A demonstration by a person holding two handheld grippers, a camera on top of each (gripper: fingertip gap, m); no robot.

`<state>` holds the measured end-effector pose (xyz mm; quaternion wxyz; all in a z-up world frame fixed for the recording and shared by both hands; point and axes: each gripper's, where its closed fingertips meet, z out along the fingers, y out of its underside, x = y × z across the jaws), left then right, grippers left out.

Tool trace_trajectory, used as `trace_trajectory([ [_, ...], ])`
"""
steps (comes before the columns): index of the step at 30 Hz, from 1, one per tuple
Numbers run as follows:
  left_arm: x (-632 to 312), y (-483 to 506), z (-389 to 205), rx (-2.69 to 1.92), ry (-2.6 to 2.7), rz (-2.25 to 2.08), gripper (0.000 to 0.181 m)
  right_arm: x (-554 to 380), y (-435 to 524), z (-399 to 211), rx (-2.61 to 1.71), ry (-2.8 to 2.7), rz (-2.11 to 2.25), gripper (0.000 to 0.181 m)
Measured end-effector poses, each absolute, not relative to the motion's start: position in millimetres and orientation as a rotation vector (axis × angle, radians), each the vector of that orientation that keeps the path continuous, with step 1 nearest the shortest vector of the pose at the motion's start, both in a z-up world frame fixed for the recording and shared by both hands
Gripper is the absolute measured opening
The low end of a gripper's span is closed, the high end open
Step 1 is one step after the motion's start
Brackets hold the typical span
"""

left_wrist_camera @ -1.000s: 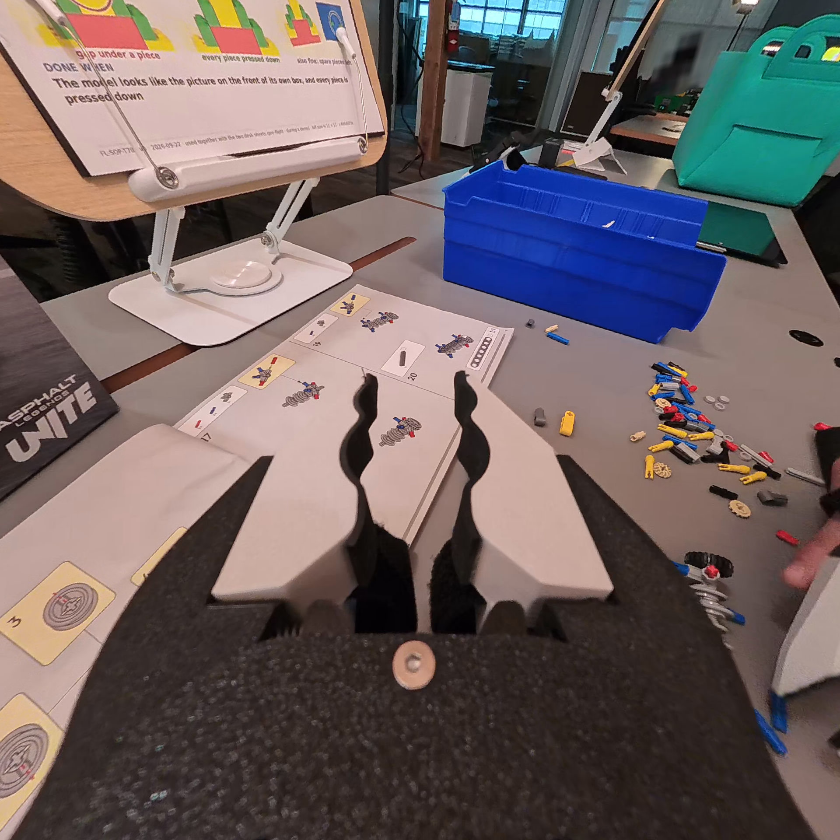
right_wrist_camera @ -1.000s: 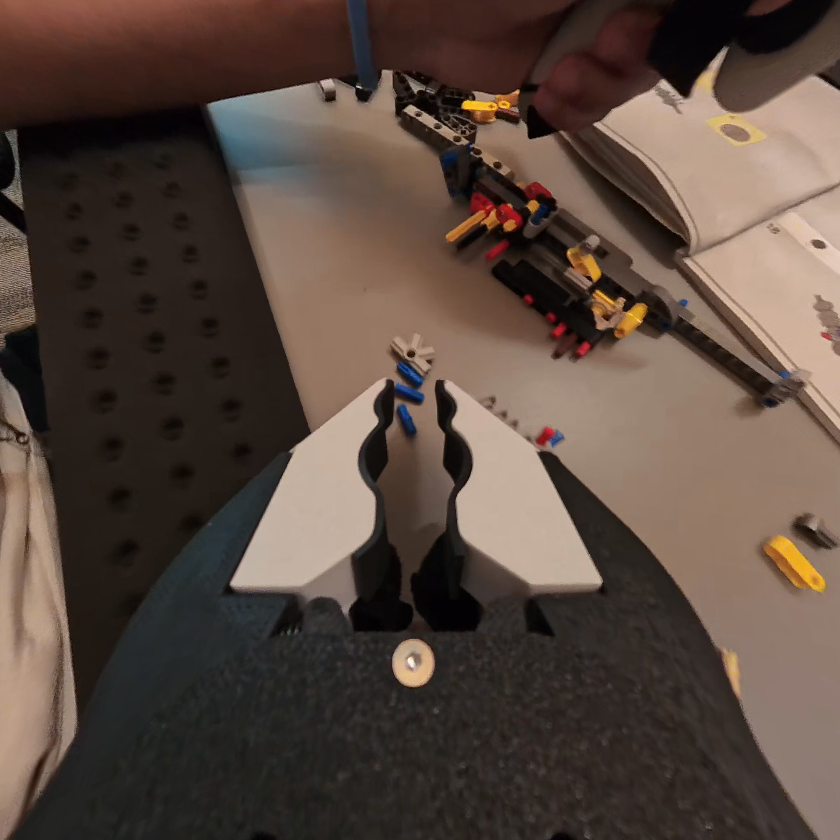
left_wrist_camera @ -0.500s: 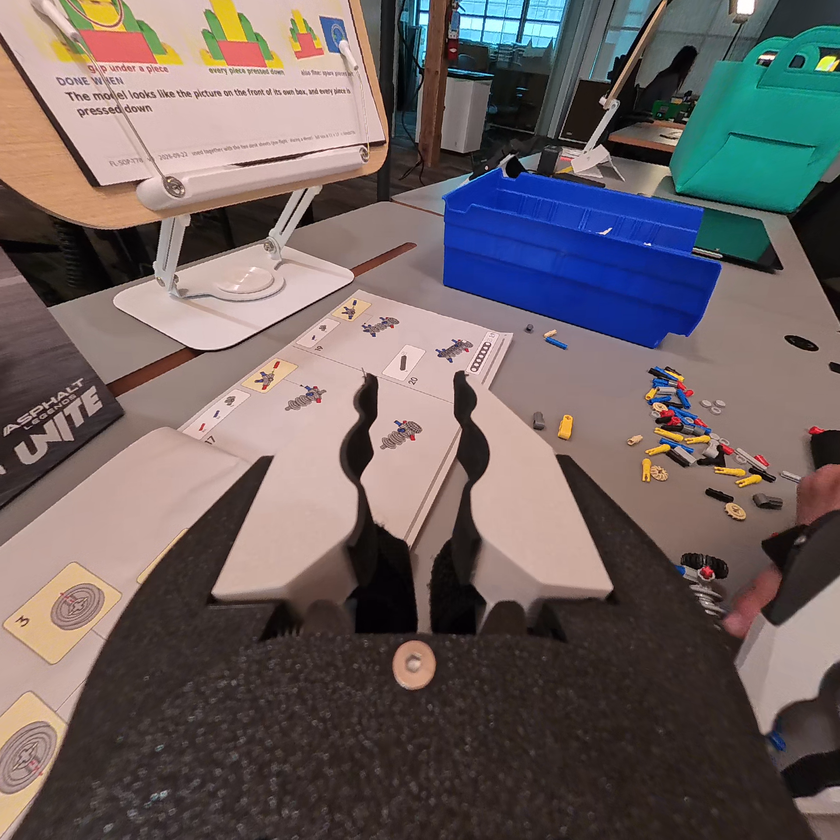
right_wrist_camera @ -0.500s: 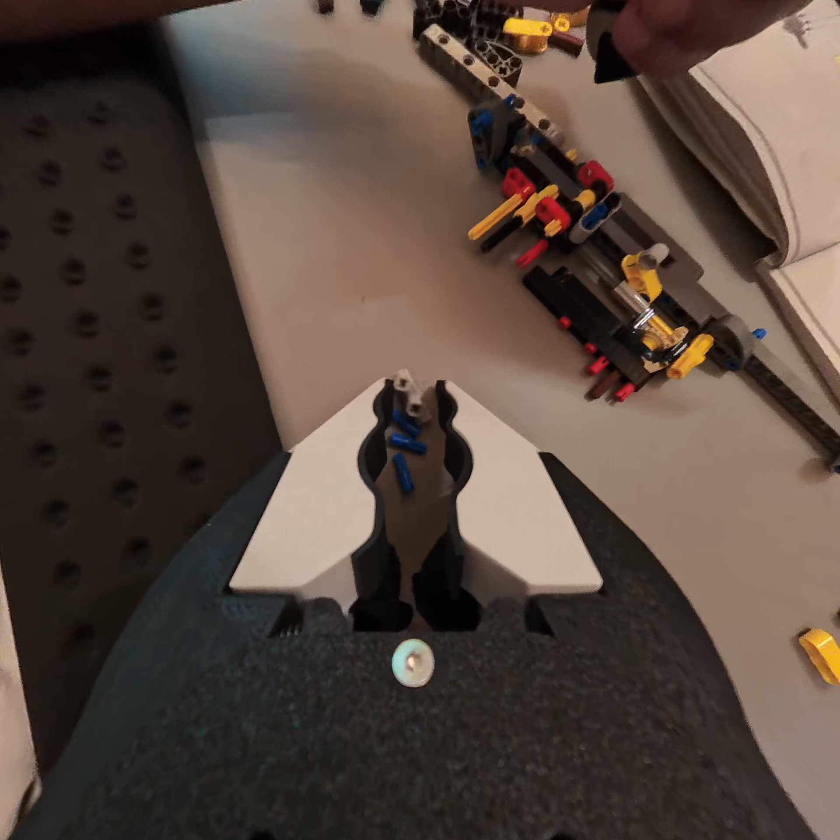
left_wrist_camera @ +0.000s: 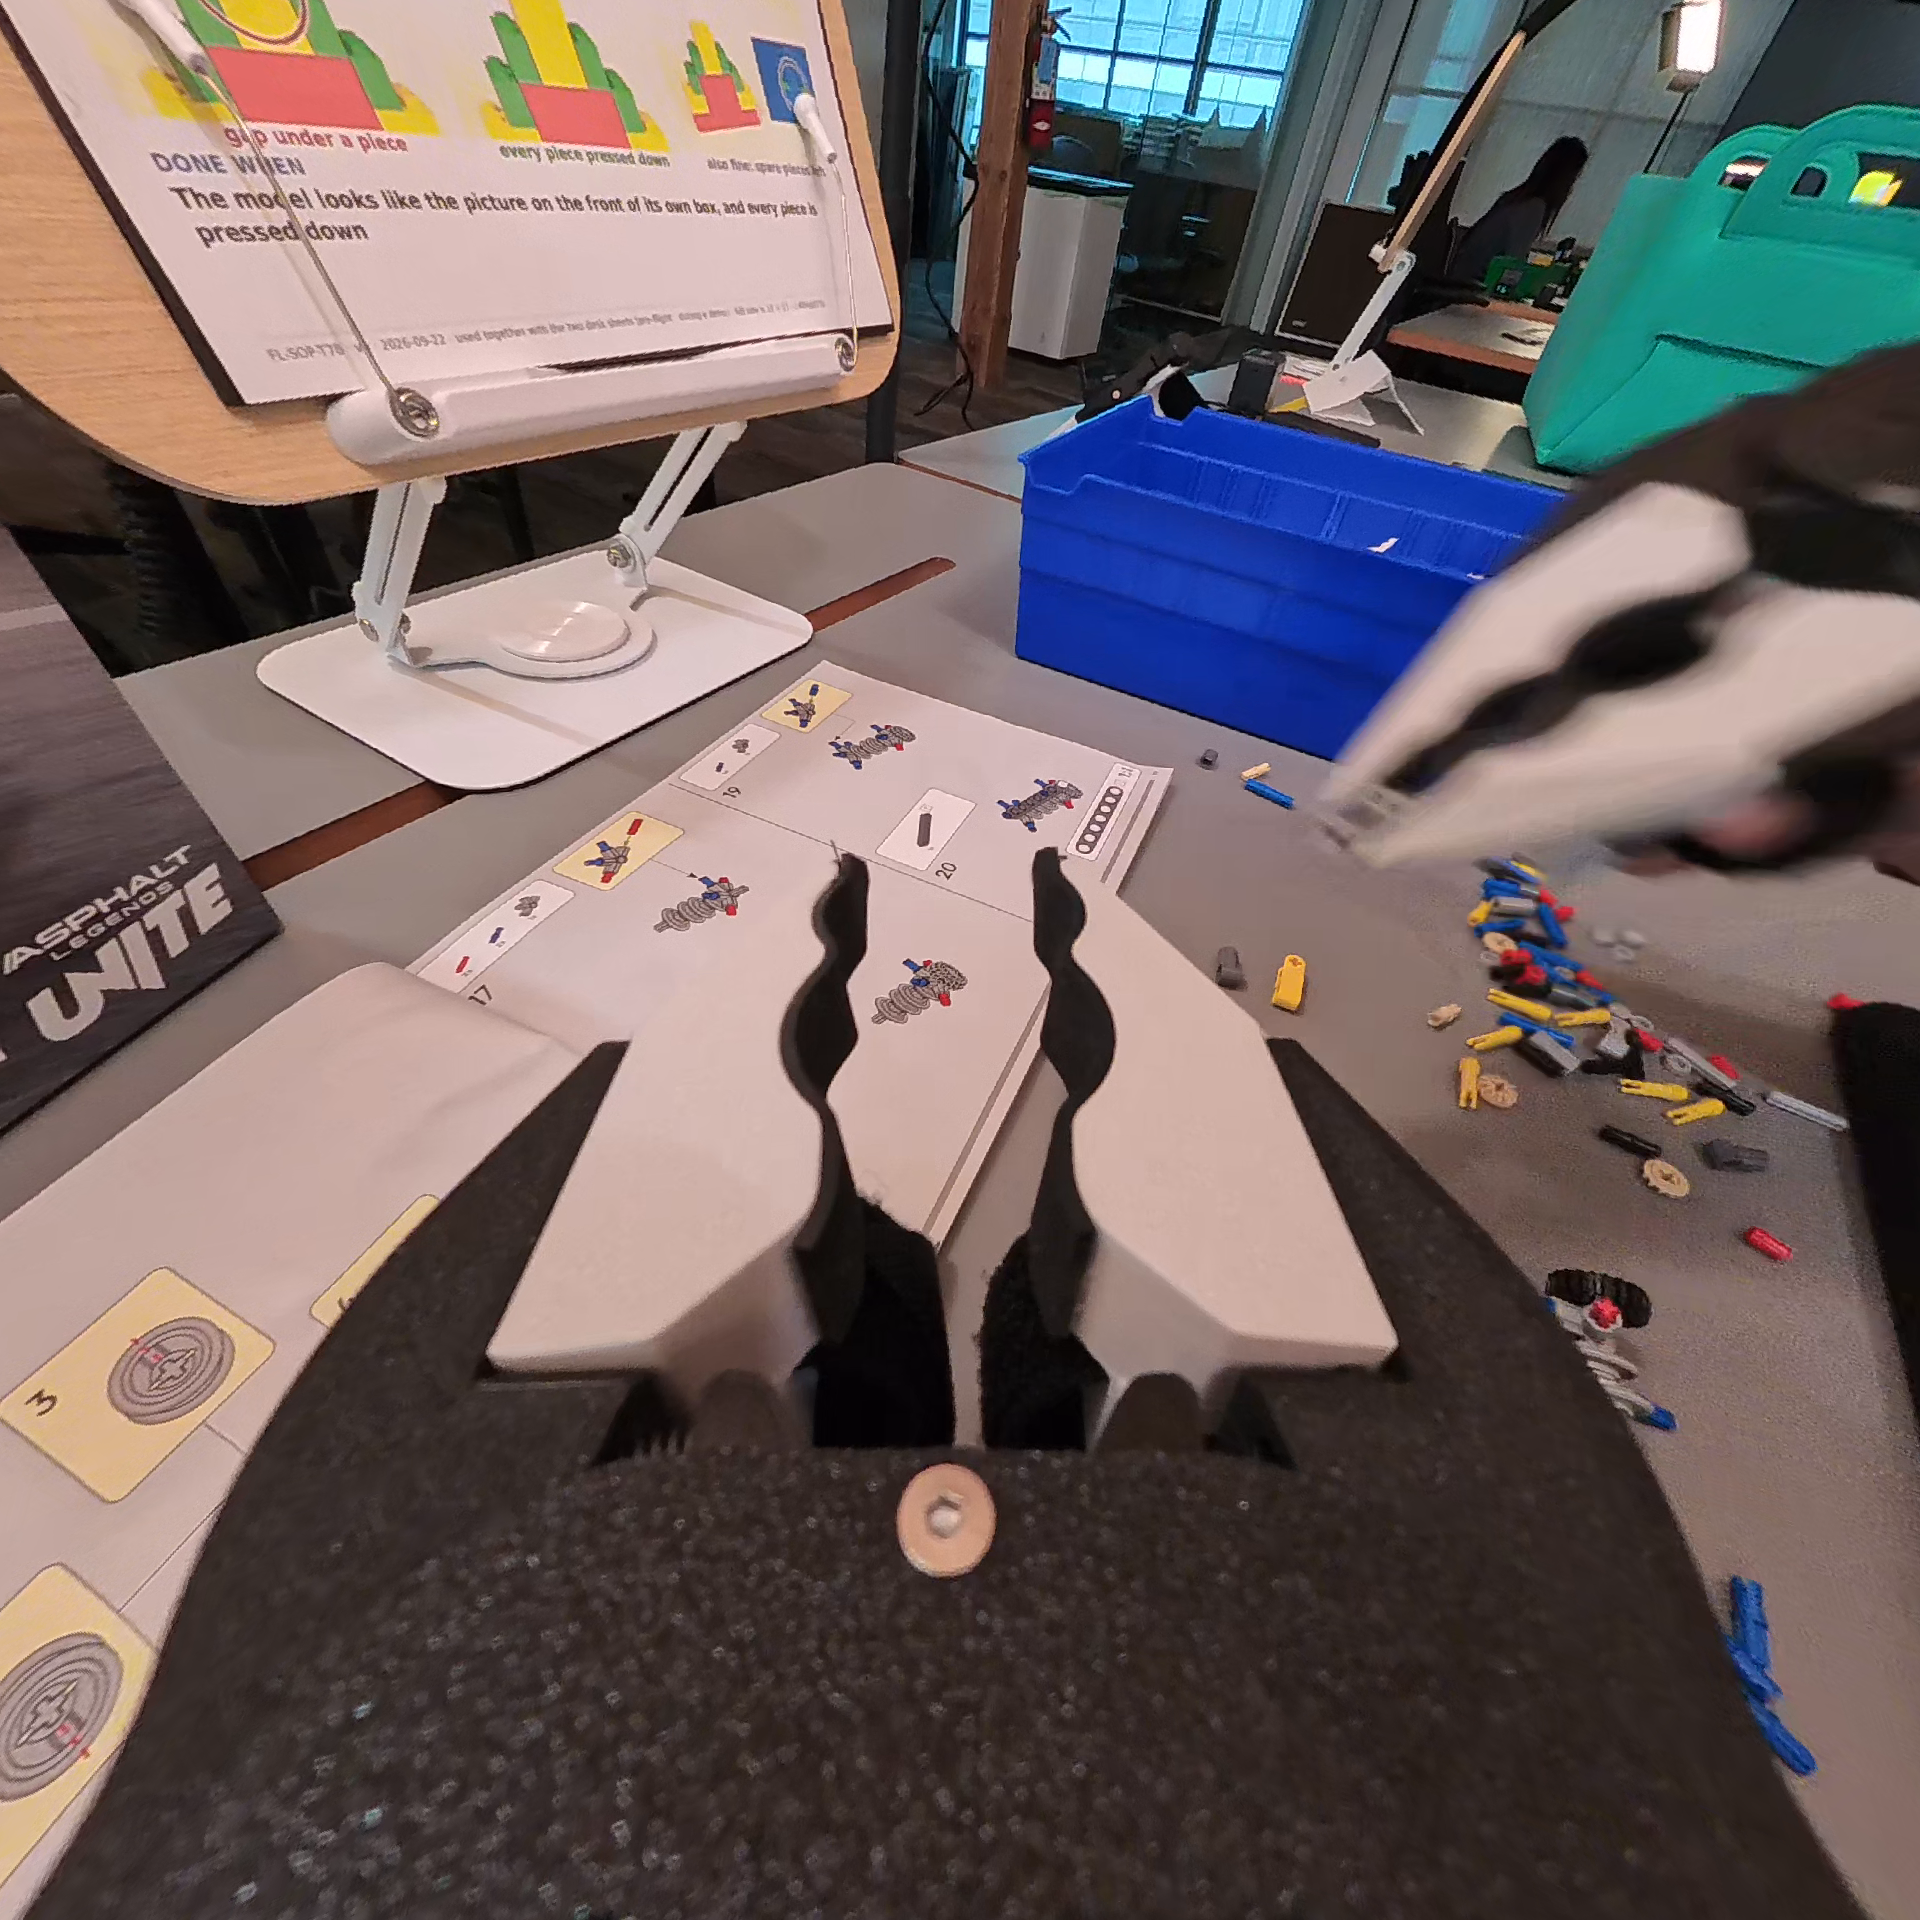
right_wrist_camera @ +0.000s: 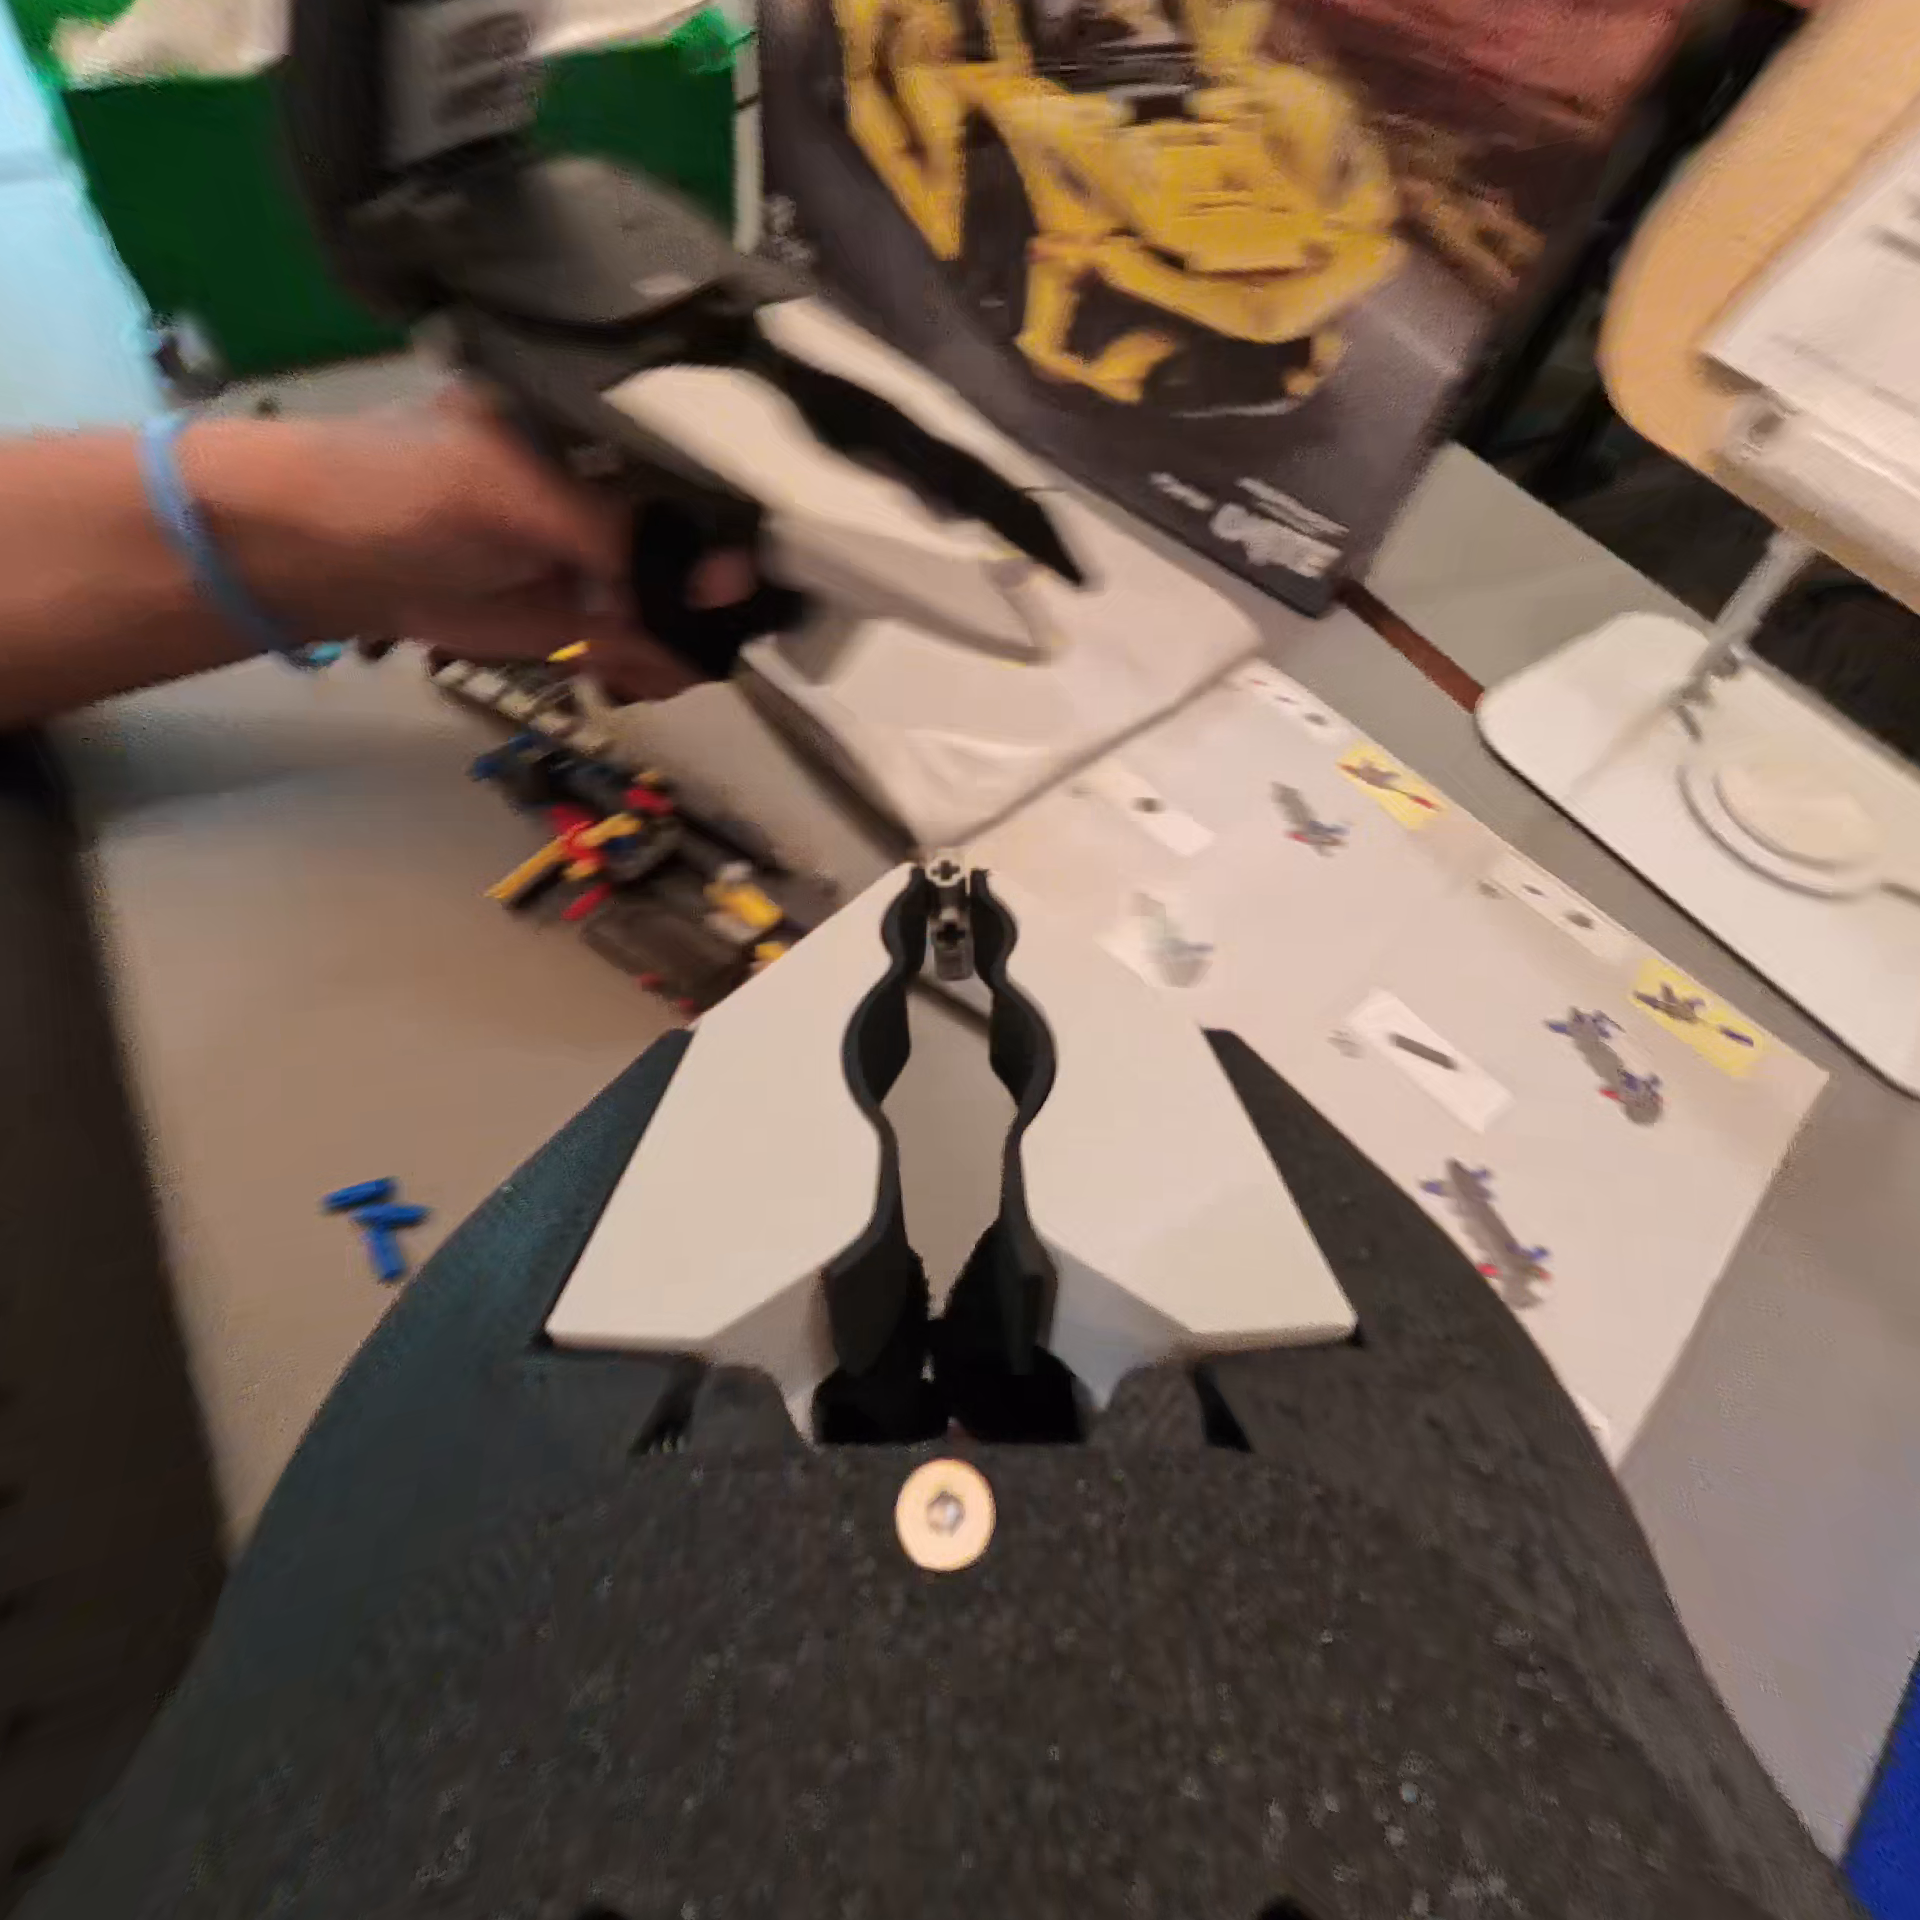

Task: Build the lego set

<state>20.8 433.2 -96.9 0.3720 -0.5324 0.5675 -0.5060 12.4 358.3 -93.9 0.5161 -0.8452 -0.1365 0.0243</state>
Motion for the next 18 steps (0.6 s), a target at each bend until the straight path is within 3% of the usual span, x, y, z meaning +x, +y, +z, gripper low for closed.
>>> trace_trajectory([
  [3, 20.3, 426.8, -96.3, -1.345, 1.476, -1.34, 0.03, 68.8, 374.2, -120.4, -2.09, -0.135, 0.265, 0.006],
  [6, 17.6, 407.5, -99.4, -1.282, 1.586, -1.391, 0.029, 54.3, 376.6, -117.1, -1.935, -0.057, 0.571, 0.006],
  [11, 12.8, 367.9, -103.9, -1.041, 1.751, -1.303, 0.031, 31.9, 372.7, -98.4, -1.841, -0.104, 0.703, 0.006],
  [18, 15.1, 354.2, -99.4, -1.082, 1.715, -1.408, 0.024, 3.0, 369.2, -66.2, -1.618, -0.143, 0.859, 0.006],
])
